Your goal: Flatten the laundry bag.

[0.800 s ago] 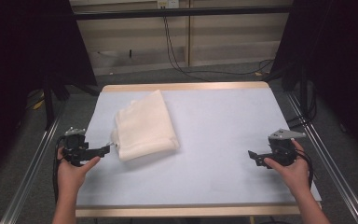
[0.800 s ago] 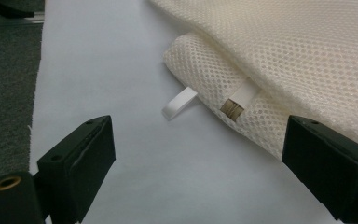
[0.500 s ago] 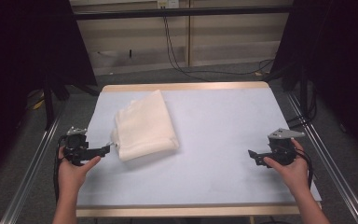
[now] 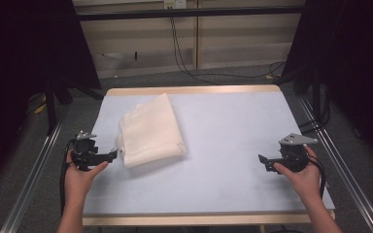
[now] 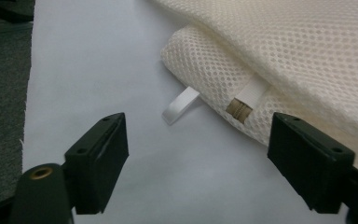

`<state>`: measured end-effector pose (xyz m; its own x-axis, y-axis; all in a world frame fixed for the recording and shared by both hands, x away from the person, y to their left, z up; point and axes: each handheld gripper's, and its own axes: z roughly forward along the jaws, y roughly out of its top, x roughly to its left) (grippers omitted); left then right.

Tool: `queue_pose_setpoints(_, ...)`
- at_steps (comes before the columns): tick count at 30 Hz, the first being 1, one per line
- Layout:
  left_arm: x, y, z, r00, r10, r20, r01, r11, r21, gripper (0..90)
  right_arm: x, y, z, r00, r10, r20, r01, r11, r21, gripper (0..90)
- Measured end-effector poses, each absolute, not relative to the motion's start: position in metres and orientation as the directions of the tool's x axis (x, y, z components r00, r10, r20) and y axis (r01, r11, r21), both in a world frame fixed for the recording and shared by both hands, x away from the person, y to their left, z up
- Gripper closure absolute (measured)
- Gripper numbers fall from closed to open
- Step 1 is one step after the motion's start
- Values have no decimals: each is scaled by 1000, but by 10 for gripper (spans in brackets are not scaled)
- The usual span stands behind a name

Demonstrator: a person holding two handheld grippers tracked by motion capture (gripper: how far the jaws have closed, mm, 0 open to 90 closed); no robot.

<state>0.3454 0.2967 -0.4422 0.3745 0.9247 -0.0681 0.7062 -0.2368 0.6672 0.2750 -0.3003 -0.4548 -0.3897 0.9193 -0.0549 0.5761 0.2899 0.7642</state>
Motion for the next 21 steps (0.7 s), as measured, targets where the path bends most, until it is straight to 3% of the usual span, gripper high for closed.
queue_pose_setpoints(4, 351, 296, -447, 365, 927, -84, 706, -217, 674, 375, 275, -298, -454, -397, 916, -57, 564, 292, 773, 72)
queue_pose_setpoints(5, 353, 298, -447, 380, 923, -55, 702, -250, 667, 383, 275, -298, -454, -398, 915, -63, 563, 298, 771, 72)
queue_pose_setpoints(12, 364, 303, -459, 391, 918, -75, 704, -245, 666, 524, 274, -297, -452, -415, 908, -54, 554, 299, 777, 75)
queue_pose_setpoints(16, 372, 304, -465, 398, 913, -89, 713, -247, 657, 555, 274, -297, -453, -419, 906, -60, 551, 306, 776, 76)
queue_pose_setpoints(21, 375, 302, -462, 373, 912, -171, 719, -167, 675, 572, 275, -296, -452, -415, 908, -53, 551, 297, 780, 78)
